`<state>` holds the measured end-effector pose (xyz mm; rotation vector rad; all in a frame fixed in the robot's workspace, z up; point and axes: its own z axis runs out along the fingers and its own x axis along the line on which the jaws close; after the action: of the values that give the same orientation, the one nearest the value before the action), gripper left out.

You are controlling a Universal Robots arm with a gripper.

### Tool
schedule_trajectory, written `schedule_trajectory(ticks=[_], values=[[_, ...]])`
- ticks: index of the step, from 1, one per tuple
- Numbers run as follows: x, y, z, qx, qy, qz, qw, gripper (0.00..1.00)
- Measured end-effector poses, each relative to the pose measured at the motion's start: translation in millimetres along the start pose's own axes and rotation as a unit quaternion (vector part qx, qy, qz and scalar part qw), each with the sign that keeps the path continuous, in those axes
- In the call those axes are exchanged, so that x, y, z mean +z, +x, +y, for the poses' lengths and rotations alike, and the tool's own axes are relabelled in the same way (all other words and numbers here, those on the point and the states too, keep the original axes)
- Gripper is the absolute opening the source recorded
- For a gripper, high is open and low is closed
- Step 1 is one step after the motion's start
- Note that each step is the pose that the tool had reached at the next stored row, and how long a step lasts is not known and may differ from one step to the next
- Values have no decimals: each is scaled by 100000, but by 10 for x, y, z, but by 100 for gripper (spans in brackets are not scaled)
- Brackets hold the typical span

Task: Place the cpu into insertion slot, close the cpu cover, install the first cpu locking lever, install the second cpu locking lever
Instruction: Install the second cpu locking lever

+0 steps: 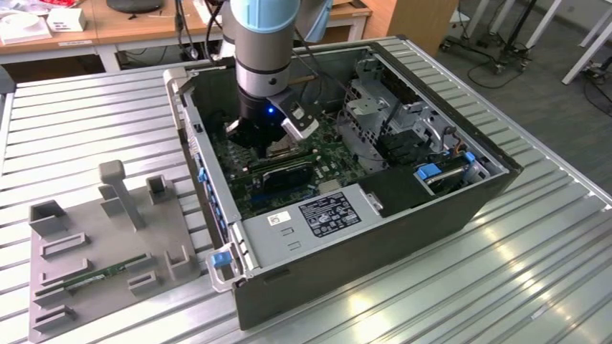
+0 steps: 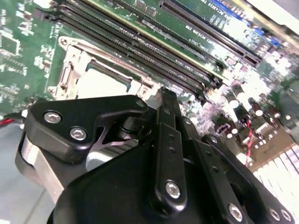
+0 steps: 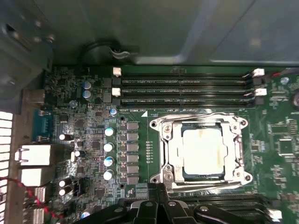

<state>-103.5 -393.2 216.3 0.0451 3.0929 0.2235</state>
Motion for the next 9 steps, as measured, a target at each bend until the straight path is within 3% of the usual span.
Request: schedule_trajectory(ticks=[6, 7, 9], values=[[-184, -6, 28, 10, 178, -5, 100000, 11], [-191, -7, 32, 12, 451, -19, 99999, 11], [-191, -8, 42, -58, 2055, -54, 99979, 11]])
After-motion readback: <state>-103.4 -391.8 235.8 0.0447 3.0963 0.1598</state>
